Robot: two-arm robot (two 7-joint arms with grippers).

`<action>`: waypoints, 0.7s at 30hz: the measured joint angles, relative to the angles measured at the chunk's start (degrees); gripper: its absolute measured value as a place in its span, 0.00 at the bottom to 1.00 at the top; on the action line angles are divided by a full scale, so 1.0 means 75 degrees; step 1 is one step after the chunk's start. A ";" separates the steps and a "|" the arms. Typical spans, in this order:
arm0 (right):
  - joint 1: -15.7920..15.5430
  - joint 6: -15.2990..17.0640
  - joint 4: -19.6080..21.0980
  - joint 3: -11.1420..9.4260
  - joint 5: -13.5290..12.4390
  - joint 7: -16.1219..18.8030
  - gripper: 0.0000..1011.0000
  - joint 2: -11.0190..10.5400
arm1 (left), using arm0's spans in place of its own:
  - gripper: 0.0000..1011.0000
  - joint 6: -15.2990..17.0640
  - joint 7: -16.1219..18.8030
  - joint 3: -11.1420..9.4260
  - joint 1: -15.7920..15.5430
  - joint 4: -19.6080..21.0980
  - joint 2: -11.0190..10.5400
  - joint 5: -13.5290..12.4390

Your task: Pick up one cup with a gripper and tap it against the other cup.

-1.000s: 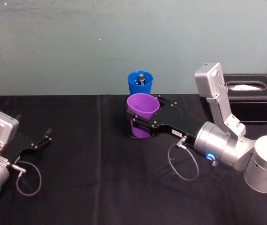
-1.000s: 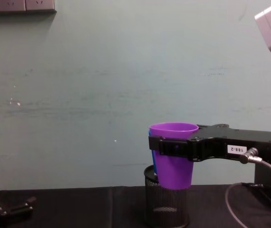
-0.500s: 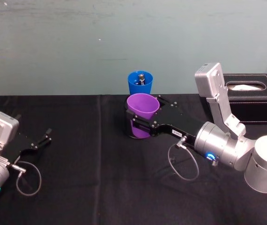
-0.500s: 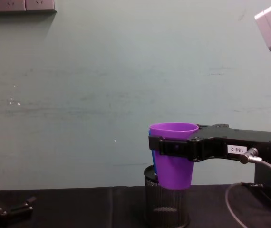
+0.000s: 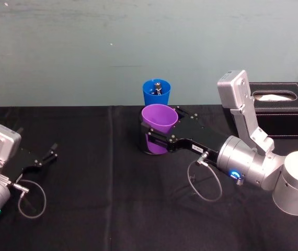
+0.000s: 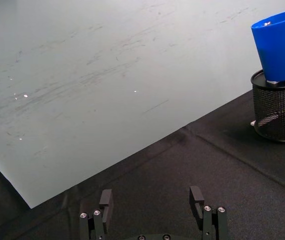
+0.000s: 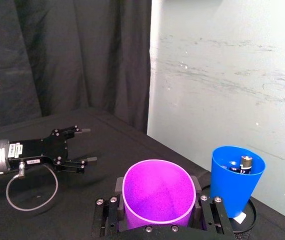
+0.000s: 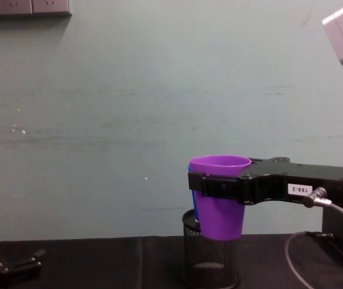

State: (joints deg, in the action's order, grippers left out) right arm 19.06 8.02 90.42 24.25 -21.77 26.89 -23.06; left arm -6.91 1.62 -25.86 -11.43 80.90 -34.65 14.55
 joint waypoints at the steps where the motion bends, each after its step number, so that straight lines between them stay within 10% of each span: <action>1: 0.0000 0.0000 0.0000 0.0000 0.0000 0.0000 0.73 0.0000 | 0.99 0.0000 0.0000 0.0000 0.0000 0.0000 0.0000 0.0000; 21: 0.0000 0.0000 0.0000 0.0000 0.0000 0.0000 0.73 0.0000 | 0.99 0.0000 0.0000 0.0000 0.0000 0.0000 0.0000 0.0000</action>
State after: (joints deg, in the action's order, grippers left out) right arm 19.05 8.02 90.42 24.25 -21.77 26.89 -23.06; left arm -6.91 1.62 -25.86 -11.43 80.90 -34.65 14.55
